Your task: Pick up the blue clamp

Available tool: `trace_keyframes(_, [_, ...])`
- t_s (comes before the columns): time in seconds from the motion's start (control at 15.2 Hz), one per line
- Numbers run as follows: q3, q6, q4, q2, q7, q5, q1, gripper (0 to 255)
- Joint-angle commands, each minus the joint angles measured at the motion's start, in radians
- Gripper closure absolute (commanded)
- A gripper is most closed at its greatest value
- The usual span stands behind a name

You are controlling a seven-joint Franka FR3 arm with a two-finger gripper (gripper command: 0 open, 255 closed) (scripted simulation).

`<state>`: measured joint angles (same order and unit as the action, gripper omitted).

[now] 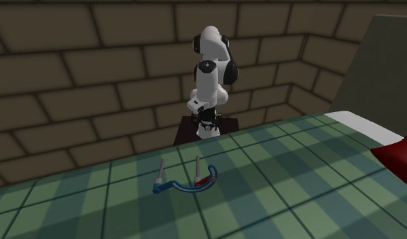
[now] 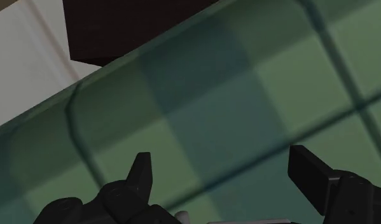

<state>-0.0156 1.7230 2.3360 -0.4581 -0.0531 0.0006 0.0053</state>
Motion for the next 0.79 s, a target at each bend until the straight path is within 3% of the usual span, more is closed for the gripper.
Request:
trace_keyframes(0.0, [0.006,0.055,-0.023,0.059,0.023,-0.013,-0.002,0])
trace_keyframes(0.73, [0.02,0.248,-0.296,0.433,0.116,-0.058,-0.007,0])
